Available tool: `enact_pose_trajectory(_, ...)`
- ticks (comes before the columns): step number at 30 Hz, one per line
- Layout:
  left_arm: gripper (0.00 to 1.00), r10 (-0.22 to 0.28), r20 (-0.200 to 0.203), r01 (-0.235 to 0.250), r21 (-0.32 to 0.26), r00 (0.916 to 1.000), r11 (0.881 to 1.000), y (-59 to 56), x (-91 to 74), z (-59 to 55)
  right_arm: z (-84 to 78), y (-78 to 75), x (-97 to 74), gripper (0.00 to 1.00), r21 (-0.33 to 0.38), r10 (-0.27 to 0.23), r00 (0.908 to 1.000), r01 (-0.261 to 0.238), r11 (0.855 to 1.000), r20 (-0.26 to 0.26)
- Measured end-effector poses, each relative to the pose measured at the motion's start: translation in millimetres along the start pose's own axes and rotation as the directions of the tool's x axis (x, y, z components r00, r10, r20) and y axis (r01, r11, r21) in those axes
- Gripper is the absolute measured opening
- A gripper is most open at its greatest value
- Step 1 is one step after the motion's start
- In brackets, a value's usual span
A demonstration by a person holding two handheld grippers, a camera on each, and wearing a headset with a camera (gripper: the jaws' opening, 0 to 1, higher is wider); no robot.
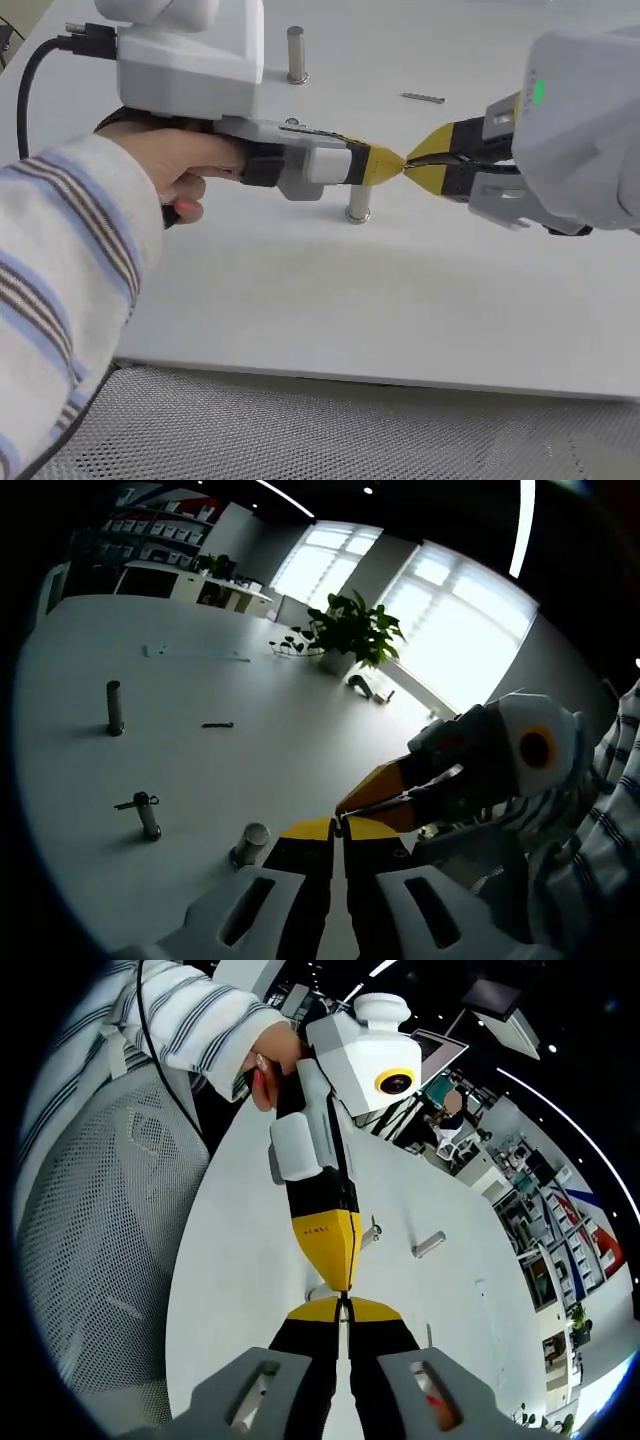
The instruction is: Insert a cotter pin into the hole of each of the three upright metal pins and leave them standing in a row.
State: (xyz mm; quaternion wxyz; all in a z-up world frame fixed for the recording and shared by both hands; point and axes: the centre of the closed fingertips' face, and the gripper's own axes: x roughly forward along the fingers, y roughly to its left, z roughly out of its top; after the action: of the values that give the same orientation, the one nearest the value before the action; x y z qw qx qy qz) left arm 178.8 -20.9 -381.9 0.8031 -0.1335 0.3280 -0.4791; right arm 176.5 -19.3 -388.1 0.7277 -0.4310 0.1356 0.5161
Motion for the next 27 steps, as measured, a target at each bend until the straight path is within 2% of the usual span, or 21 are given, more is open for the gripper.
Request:
enact_pose_trajectory(4,0.0,0.01,0.012,-0.009,-0.007,0.9999,1.0,-0.7,-0.5,1.7,1.0,-2.1,-0.4,0.0,0.009,0.001,1.0,-0.001,1.0,-0.002)
enact_pose_trajectory(7,0.0,0.011,0.0,-0.011,-0.008,0.9999,1.0,-1.5,-0.7,-0.7,1.6,0.6,0.1,0.0,0.068,0.038,0.9992,-0.038,0.997,0.011)
enact_pose_trajectory(9,0.0,0.012,-0.009,-0.012,-0.012,0.9999,1.0,-1.3,-0.4,-2.3,1.9,1.7,0.7,0.0,0.071,0.047,0.9987,-0.049,0.996,0.018)
enact_pose_trajectory(11,0.0,0.015,-0.016,-0.015,-0.011,0.9998,1.0,-0.7,0.1,-3.8,4.8,1.9,2.1,0.0,0.111,0.044,0.9984,-0.047,0.993,0.036)
enact_pose_trajectory(12,0.0,0.022,-0.024,-0.022,-0.009,0.9995,1.0,0.9,0.3,-5.6,1.4,1.6,2.2,0.03,0.103,0.044,0.9989,-0.046,0.994,0.017)
enact_pose_trajectory(14,0.0,0.027,-0.033,-0.027,-0.006,0.9991,1.0,0.6,0.3,-9.0,-0.9,3.0,4.0,0.1,0.106,0.05,0.9987,-0.051,0.993,0.009)
enact_pose_trajectory(17,0.0,0.038,-0.044,-0.037,0.011,0.9983,0.999,1.6,-0.5,-12.1,-5.5,7.4,4.4,0.12,0.115,0.072,0.9974,-0.071,0.991,-0.005)
enact_pose_trajectory(19,0.0,0.042,-0.049,-0.04,0.045,0.9979,0.998,2.9,-1.6,-14.0,-8.5,9.5,4.8,0.14,0.139,0.087,0.9962,-0.085,0.987,-0.008)
enact_pose_trajectory(20,0.0,0.03,-0.053,-0.025,0.089,0.9982,0.996,1.6,-2.6,-15.3,-10.5,10.2,4.8,0.14,0.159,0.095,0.9954,-0.093,0.983,-0.005)
enact_pose_trajectory(22,0.0,0.036,-0.051,-0.028,0.163,0.9981,0.986,2.5,-4.3,-16.2,-14.4,9.4,4.7,0.13,0.197,0.101,0.9949,-0.099,0.975,-0.002)
enact_pose_trajectory(24,0.0,0.037,-0.057,-0.024,0.212,0.9976,0.977,-0.3,-7.2,-20.4,-16.4,8.7,4.6,0.13,0.235,0.107,0.9942,-0.107,0.966,0.011)
enact_pose_trajectory(25,0.0,0.041,-0.065,-0.025,0.217,0.997,0.976,-0.2,-8.7,-22.8,-16.6,9.4,4.0,0.13,0.273,0.113,0.9932,-0.116,0.955,0.026)
enact_pose_trajectory(27,0.0,0.047,-0.071,-0.031,0.212,0.9964,0.977,2.8,-9.8,-23.3,-19.2,8.7,4.3,0.13,0.297,0.129,0.9904,-0.138,0.945,0.05)
